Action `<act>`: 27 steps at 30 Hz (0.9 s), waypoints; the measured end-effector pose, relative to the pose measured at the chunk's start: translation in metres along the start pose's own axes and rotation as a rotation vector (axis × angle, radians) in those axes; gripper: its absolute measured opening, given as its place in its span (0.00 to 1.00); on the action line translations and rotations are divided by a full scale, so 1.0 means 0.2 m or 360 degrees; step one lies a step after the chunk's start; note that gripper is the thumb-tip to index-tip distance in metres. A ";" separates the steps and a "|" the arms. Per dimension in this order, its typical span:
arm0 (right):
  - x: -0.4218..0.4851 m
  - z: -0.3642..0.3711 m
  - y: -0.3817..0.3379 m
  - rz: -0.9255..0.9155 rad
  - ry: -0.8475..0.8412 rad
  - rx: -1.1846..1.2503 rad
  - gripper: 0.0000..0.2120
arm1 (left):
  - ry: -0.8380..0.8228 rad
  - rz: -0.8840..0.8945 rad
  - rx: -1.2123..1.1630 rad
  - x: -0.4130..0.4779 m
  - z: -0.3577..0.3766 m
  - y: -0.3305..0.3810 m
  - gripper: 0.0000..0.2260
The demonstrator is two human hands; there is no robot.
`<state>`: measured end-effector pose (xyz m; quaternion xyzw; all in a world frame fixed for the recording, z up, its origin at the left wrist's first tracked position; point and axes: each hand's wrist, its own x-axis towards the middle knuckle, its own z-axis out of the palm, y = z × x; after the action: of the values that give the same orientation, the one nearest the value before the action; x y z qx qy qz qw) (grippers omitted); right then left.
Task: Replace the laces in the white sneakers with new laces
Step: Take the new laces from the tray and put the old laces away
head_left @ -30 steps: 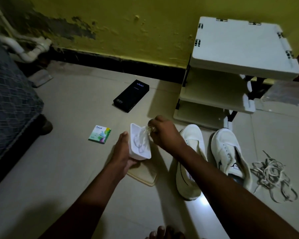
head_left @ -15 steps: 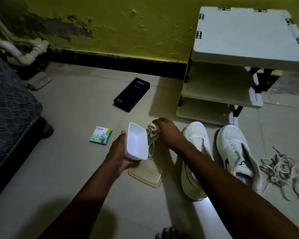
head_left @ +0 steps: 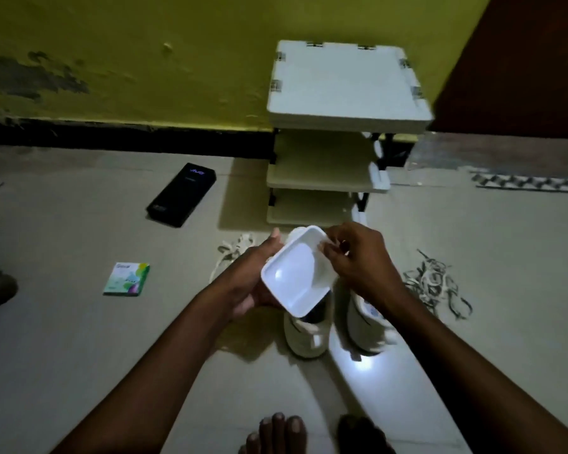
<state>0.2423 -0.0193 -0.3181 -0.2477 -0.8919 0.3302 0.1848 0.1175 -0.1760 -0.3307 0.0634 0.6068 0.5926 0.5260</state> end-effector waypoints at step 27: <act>-0.87 -0.53 1.13 0.1059 -0.0332 -0.0370 0.16 | -0.0562 0.0422 0.2665 0.27 1.20 -0.75 0.46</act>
<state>0.5074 0.0835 -0.4250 -0.5087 -0.8081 0.2922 -0.0539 0.3475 -0.0247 -0.4161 0.5912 0.7406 -0.0113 0.3192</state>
